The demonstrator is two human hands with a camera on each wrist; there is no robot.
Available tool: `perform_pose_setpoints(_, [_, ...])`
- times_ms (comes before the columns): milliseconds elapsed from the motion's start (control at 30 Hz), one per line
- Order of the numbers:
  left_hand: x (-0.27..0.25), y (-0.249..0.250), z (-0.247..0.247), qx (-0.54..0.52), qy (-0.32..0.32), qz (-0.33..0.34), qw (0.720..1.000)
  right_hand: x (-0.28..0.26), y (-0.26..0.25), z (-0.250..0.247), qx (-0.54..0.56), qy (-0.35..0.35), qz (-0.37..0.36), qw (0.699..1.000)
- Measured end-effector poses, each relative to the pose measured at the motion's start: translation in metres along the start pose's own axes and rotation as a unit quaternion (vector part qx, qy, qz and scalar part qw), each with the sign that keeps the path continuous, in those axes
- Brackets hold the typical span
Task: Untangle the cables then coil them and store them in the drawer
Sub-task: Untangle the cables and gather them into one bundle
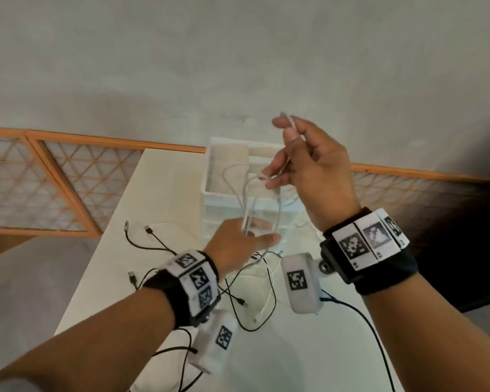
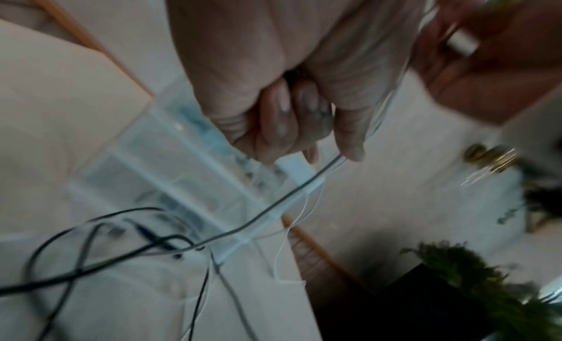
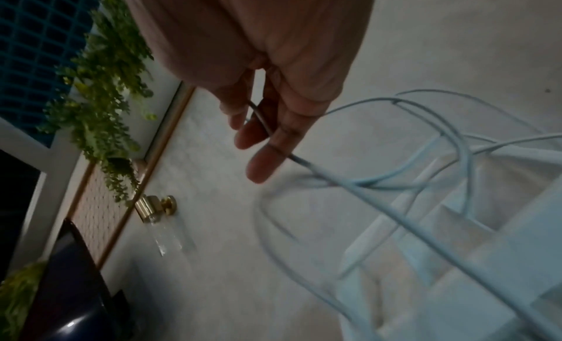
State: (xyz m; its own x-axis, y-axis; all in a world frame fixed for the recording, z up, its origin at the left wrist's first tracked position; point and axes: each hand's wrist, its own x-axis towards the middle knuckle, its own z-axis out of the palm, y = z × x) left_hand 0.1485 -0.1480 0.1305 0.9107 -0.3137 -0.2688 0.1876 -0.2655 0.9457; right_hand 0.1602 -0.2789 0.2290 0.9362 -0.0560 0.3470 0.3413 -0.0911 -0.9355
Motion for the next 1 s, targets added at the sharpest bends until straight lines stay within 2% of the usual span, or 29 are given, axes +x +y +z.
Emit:
perform_pose_setpoints(133, [0.007,-0.053,0.007,0.132,-0.015,-0.084,0.988,0.007,-0.015,-0.012,0.047,0.061,-0.052,0.996])
perform_pose_setpoints(200, [0.007,-0.077,-0.005,0.2,0.016,-0.139,0.97,0.011,-0.012,-0.032,0.001,0.107,-0.062,0.992])
perform_pose_setpoints(267, [0.008,-0.096,-0.022,0.297,0.024,-0.164,0.941,0.014,-0.003,-0.053,-0.088,0.145,-0.084,0.982])
perform_pose_setpoints(333, [0.01,-0.11,-0.039,0.376,0.015,-0.176,0.91,0.015,0.003,-0.071,-0.241,0.171,-0.102,0.95])
perform_pose_setpoints(400, [0.011,-0.12,-0.051,0.419,-0.012,-0.187,0.888,0.016,0.008,-0.083,-0.35,0.215,-0.123,0.903])
perform_pose_setpoints(467, [0.01,-0.124,-0.053,0.439,-0.037,-0.211,0.872,0.016,0.012,-0.088,-0.377,0.273,-0.161,0.871])
perform_pose_setpoints(533, [0.008,-0.124,-0.05,0.445,-0.042,-0.227,0.866,0.018,0.018,-0.087,-0.369,0.285,-0.157,0.871])
perform_pose_setpoints(600, [0.006,-0.118,-0.047,0.411,-0.033,-0.225,0.883,0.023,0.033,-0.087,-0.382,0.249,-0.099,0.885])
perform_pose_setpoints(667, [0.004,-0.106,-0.048,0.311,-0.031,-0.207,0.927,0.025,0.049,-0.091,-0.43,0.211,-0.024,0.878])
perform_pose_setpoints(733, [0.003,-0.09,-0.053,0.201,-0.031,-0.178,0.963,0.026,0.053,-0.098,-0.501,0.206,0.039,0.84])
perform_pose_setpoints(800, [0.001,-0.07,-0.062,0.122,-0.01,-0.147,0.982,0.03,0.049,-0.108,-0.55,0.193,0.103,0.806])
perform_pose_setpoints(833, [0.0,-0.059,-0.067,0.076,0.009,-0.13,0.989,0.034,0.047,-0.114,-0.557,0.175,0.135,0.801])
perform_pose_setpoints(900, [-0.002,-0.034,-0.073,-0.016,0.05,-0.088,0.995,0.039,0.047,-0.122,-0.53,0.156,0.161,0.818])
perform_pose_setpoints(1000, [-0.003,0.004,-0.078,-0.114,0.083,-0.005,0.99,0.043,0.051,-0.124,-0.454,0.207,0.111,0.86])
